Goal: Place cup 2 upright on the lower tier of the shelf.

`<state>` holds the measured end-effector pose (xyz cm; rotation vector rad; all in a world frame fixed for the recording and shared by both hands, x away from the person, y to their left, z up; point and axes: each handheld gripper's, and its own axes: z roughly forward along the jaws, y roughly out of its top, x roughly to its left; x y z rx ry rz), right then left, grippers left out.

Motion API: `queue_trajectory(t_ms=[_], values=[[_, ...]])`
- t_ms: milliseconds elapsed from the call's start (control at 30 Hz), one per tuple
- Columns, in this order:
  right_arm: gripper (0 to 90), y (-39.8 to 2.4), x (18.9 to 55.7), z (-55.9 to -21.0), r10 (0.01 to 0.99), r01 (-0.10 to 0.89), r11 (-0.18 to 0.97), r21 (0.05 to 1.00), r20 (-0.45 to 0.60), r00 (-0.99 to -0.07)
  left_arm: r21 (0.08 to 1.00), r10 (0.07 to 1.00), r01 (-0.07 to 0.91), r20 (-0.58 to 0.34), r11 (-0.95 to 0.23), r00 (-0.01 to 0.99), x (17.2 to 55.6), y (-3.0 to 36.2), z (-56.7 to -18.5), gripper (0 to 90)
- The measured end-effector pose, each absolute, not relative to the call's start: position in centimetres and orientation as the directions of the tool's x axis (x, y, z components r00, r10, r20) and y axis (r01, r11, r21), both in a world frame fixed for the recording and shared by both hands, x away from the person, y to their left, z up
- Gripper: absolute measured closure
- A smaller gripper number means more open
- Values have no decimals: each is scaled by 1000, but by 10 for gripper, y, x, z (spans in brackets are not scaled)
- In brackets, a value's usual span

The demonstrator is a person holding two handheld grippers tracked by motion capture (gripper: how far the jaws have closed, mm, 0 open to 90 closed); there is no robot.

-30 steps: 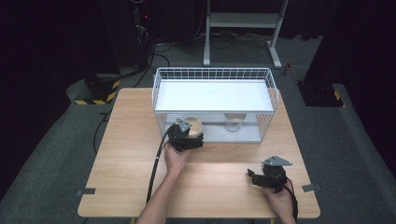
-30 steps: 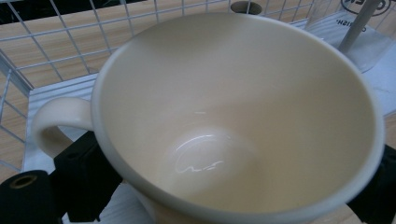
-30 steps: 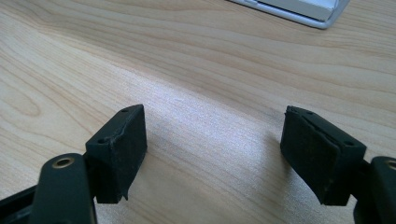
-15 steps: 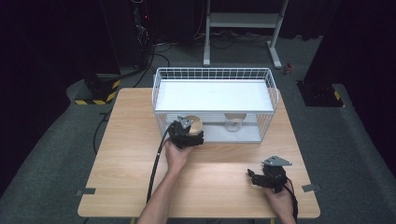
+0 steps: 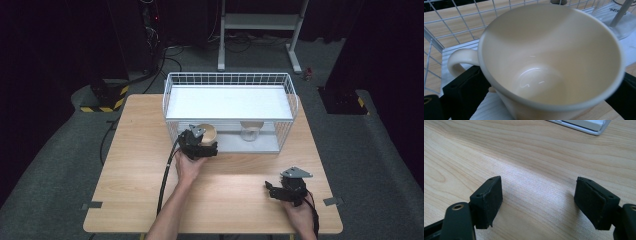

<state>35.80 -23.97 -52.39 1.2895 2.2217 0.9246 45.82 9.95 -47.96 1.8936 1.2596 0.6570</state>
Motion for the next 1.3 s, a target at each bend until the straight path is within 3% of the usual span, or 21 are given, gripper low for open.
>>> queue_trajectory(t_ms=[467,633,1000,1300], values=[[227,-240,358,-524,872,601,353,717,-19,-489,811,920,540,-3,-227,392,445,108,-477,85],[227,-240,358,-524,872,601,353,717,-19,-489,813,918,533,4,-234,396,439,108,-478,151],[227,-240,358,-524,872,601,353,717,-19,-489,804,922,546,10,-238,387,438,106,-480,174],[227,-240,358,-524,871,599,355,717,-21,-491,793,934,561,30,-239,356,443,103,-485,262]])
